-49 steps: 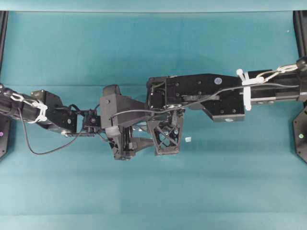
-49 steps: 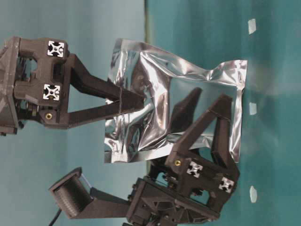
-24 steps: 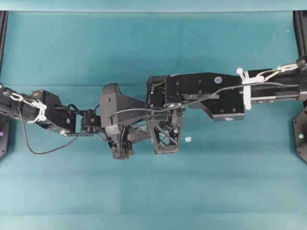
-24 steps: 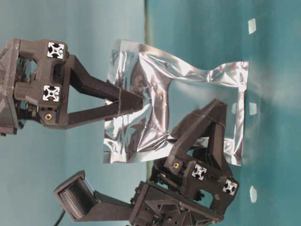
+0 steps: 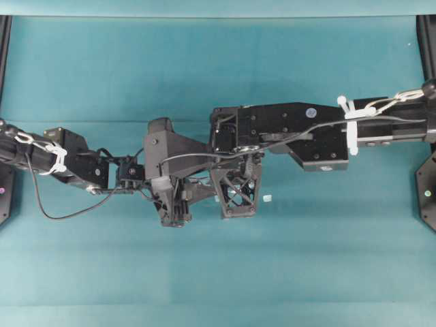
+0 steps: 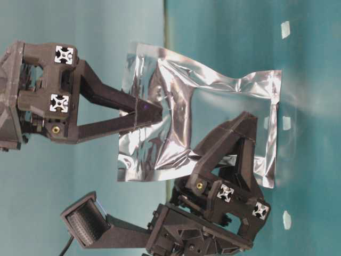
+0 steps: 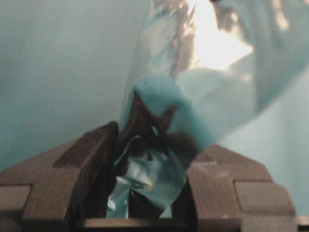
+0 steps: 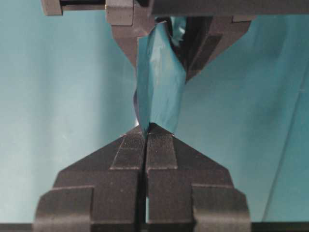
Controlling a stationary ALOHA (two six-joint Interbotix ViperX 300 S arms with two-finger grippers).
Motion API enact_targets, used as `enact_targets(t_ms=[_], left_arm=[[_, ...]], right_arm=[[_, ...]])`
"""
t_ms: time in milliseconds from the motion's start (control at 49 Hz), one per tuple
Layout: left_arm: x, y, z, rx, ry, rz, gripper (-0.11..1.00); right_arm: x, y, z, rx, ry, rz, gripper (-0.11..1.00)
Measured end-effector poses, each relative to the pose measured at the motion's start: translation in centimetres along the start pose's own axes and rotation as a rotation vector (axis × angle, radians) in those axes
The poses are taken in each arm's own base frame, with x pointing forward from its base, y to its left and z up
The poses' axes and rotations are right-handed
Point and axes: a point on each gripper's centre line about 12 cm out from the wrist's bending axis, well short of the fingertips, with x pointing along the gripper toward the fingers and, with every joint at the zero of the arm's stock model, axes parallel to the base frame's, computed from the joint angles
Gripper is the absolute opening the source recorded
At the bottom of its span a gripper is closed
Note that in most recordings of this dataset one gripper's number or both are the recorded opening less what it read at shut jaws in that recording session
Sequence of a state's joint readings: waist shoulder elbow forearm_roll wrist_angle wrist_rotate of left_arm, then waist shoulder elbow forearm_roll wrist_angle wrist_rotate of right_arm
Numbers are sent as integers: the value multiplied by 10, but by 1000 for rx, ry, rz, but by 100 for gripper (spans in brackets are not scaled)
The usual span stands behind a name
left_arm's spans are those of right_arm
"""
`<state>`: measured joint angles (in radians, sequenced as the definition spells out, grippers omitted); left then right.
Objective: Hand over the silver zip bag and make it stand upright.
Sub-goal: 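Open the right gripper and pull it back away from the bag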
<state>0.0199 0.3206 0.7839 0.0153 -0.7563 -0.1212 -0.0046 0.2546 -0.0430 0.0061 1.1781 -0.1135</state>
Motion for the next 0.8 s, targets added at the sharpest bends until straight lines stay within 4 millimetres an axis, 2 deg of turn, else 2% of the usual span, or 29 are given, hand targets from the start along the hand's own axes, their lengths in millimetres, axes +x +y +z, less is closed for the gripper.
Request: enact_targets(t_ms=[143,245,306,449,551,796], left_arm=[[1,-1,0,3,6,-2,28],[1,0,-1,1,9,0,28],[1,-1,-1,1,9,0,27],[2,-2,1,2,5,-4,24],[2,-3,1,2,5,-5,24],[2,-2,1,0,7,-3,24]], right_arm=[[-1,0,0,0,-3,0,9],[-1,0,0,-3,-3,0,20],[-2,-1,0,-3,-3,-1,33],[-10,-1,-1,-3,-23,-3,77],[-23,0,-1,-3,-55,-6,96],[-53,1,-10,-1,-122,-14,97]])
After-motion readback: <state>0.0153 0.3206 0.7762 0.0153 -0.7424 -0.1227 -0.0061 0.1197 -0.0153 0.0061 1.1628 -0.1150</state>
